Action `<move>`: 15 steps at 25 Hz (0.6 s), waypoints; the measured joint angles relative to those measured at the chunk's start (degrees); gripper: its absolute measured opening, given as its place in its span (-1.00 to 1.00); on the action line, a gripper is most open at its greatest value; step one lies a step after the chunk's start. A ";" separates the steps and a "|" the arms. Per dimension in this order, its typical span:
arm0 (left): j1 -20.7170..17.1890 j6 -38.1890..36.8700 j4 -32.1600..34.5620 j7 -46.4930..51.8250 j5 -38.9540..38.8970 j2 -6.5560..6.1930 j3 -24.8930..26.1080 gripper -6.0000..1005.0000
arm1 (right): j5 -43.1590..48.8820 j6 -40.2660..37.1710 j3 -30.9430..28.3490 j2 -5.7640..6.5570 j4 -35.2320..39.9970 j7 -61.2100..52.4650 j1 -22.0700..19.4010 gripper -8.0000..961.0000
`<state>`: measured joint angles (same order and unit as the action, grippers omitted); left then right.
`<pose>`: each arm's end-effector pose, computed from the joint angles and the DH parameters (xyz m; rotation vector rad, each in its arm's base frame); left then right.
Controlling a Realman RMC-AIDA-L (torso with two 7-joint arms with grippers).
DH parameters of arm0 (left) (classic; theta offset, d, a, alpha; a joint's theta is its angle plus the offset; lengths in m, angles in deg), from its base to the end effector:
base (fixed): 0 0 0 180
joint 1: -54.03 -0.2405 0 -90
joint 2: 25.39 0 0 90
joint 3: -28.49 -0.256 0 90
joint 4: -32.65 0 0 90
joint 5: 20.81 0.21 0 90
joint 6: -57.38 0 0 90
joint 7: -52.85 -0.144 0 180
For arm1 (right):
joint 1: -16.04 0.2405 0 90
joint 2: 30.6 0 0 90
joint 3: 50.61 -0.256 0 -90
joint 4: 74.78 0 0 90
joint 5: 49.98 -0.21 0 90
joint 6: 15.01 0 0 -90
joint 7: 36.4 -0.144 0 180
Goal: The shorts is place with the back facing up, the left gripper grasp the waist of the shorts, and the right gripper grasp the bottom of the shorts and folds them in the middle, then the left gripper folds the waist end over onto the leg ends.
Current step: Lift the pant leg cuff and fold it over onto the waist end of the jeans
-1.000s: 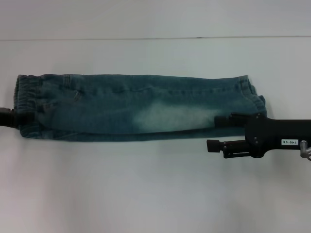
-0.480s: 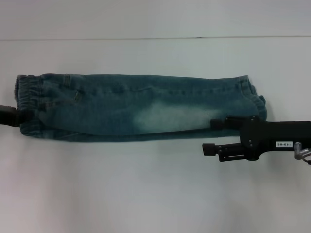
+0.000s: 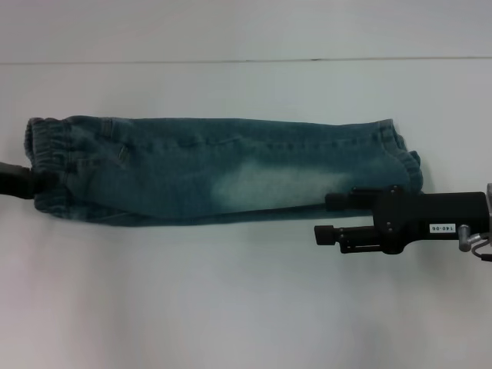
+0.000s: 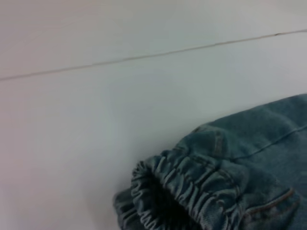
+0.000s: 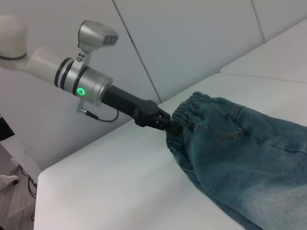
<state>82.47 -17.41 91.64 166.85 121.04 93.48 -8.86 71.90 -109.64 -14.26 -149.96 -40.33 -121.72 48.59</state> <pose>-0.3205 0.3589 0.0731 -2.2665 -1.0982 -0.0564 0.2578 0.3159 -0.0143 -2.8516 0.8221 0.7119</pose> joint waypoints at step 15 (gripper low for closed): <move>3.43 -14.15 11.77 4.66 -1.17 0.40 0.09 -0.78 | -4.60 9.11 0.16 -0.25 -4.84 3.10 1.91 -0.07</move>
<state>85.90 -31.56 103.41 171.50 119.87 93.88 -8.77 67.30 -100.52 -14.09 -150.21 -45.17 -118.62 50.51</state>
